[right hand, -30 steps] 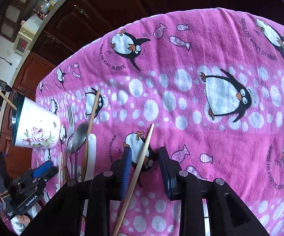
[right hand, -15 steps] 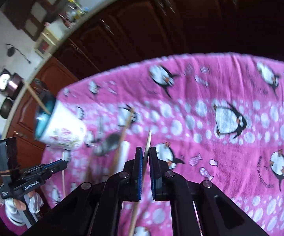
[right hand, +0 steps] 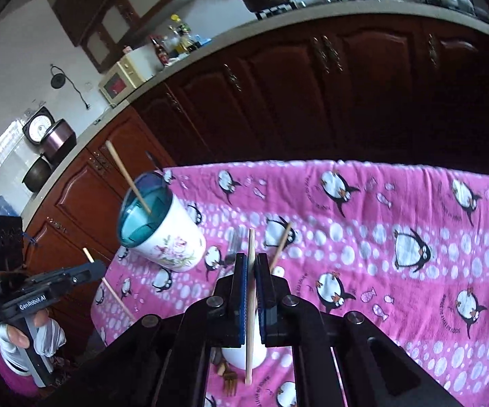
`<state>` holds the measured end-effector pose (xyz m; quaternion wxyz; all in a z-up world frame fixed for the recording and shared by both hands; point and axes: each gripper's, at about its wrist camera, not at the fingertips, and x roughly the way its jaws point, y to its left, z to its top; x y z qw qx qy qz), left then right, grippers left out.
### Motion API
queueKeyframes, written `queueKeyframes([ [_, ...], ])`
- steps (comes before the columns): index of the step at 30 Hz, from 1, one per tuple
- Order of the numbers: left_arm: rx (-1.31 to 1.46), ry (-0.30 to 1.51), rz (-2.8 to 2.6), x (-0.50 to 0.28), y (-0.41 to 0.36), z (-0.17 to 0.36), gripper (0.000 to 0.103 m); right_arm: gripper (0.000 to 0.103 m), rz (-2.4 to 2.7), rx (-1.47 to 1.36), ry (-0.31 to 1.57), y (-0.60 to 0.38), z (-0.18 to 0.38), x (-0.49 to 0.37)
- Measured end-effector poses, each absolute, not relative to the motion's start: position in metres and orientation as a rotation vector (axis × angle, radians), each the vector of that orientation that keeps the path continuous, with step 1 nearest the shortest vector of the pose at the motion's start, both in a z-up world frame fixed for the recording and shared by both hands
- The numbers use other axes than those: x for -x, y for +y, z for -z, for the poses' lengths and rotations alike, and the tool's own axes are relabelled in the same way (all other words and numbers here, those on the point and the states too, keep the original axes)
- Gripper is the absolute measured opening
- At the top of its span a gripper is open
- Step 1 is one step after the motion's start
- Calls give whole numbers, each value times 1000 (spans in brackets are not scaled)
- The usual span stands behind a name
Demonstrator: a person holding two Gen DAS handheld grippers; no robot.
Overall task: Organize utensils
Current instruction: 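Lift both chopsticks and carry them above the holder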
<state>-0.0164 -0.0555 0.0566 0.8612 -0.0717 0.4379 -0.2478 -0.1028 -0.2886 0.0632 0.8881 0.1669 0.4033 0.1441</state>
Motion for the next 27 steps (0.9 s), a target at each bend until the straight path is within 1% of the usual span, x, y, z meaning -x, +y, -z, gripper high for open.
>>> queueKeyframes([
  [6,167,853,529,20,-42,-93,3,4,-342,-323,767,-278,-104,103],
  [17,167,707,472,-2,-6,-167,3,4,-424,-241,613,-230,-187,75],
  [22,136,677,412,-16,11,-180,3,4,-446,-229,574,-201,-207,52],
  [27,78,683,344,-31,20,-171,3,4,-435,-201,565,-167,-206,22],
])
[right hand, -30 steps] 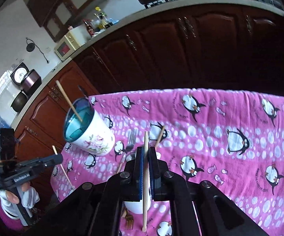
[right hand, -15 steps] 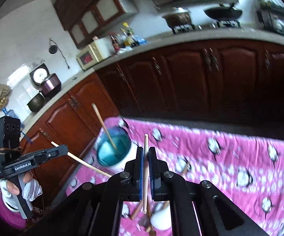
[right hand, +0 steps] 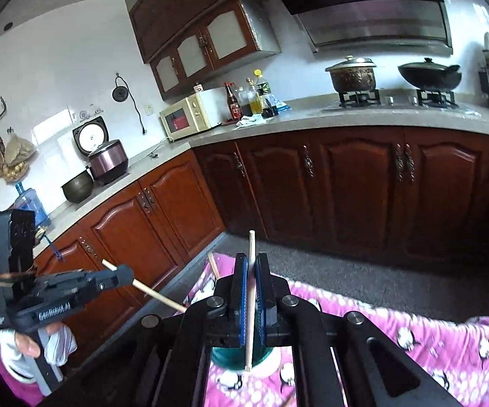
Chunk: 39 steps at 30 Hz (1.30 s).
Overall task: Organize utensils
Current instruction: 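Lift both chopsticks and carry them above the holder, then lower the chopsticks into the holder and open both tools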
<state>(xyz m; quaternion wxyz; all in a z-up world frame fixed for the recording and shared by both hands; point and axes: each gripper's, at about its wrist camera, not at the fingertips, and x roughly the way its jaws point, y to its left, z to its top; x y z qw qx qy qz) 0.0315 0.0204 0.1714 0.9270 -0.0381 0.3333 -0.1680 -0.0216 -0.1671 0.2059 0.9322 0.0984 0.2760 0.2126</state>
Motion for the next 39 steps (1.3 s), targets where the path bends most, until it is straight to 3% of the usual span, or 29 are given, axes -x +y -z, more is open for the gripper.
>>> queueKeyframes([
  [16,42,817,280,-69,16,-98,3,4,-398,-130,678,-113,-135,-48],
  [35,23,860,250,-84,-2,-71,3,5,-461,-141,802,-103,-86,-63],
  [39,24,861,235,-86,-2,-69,3,13,-456,-151,796,-106,-88,-59],
])
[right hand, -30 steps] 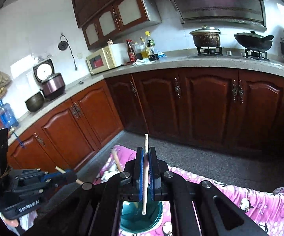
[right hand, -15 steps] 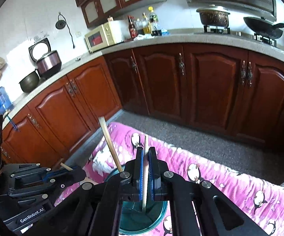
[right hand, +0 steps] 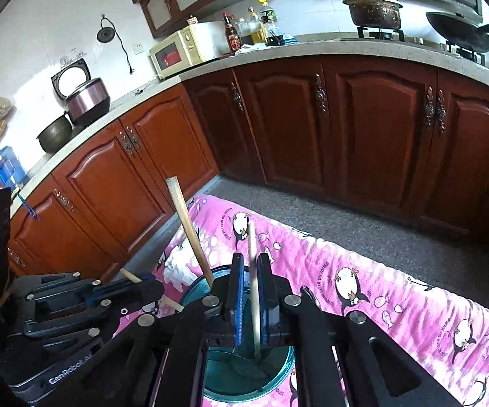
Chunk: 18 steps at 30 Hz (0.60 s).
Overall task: Organize utensils
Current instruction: 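Lower the chopsticks into the holder and open both tools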
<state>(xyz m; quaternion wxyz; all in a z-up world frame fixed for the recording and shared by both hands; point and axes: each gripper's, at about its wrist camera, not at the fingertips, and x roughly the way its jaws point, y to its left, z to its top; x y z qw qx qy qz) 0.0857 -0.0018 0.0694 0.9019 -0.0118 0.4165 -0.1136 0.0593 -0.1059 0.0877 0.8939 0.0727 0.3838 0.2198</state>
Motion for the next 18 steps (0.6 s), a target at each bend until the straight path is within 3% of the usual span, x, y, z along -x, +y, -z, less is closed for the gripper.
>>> queueKeyframes([
  [3,17,863,224,-84,-2,-69,9,23,-452,-186,789,-112,-90,-56],
  [7,17,859,216,-80,-1,-70,23,23,-452,-201,784,-120,-96,-47],
  [11,12,843,210,-73,-1,-74,44,24,-445,-224,763,-128,-102,-33],
  [18,22,812,221,-57,-4,-85,58,29,-440,-275,742,-146,-113,-8],
])
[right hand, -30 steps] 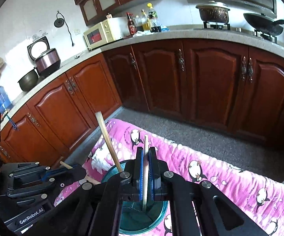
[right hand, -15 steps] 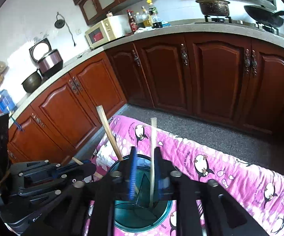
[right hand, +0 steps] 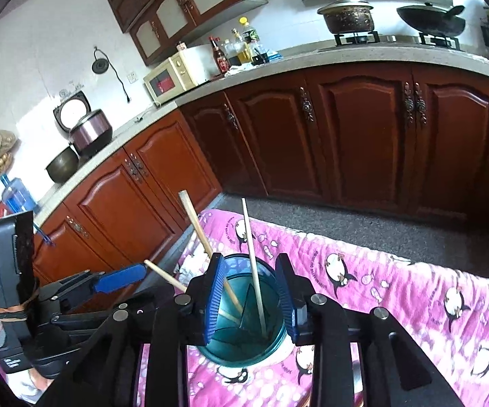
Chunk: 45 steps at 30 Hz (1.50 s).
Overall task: Organize utensils
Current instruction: 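Lower the chopsticks into the holder and open both tools, then move the left tool toward the fork while the right tool approaches the spoons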
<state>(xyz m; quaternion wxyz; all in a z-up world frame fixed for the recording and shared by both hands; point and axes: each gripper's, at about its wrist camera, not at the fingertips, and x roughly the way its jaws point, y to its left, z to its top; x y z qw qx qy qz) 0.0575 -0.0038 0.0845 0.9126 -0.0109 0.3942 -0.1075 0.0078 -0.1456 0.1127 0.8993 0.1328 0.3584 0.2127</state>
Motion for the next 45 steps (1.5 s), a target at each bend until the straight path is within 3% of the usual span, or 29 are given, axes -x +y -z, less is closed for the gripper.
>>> queueKeyframes([
  [10,37,781,281,-25,-18,-101,59,38,-392,-270,733,-183,-120,44],
  [18,56,817,359,2,-33,-90,59,40,-283,-295,831,-237,-74,82],
  [27,52,929,436,27,-58,-31,59,35,-234,-381,1027,-257,28,78],
  [35,36,1051,454,23,-92,42,57,35,-222,-467,1038,-269,52,54],
  [37,17,1066,443,18,-101,56,54,35,-210,-459,1041,-270,54,43],
  [41,-22,1141,422,5,-116,86,34,31,-196,-419,1077,-265,63,21],
  [43,-8,1147,430,3,-116,93,29,28,-186,-389,1093,-261,70,11],
  [45,4,1145,447,1,-116,92,8,23,-166,-359,1101,-258,75,-1],
])
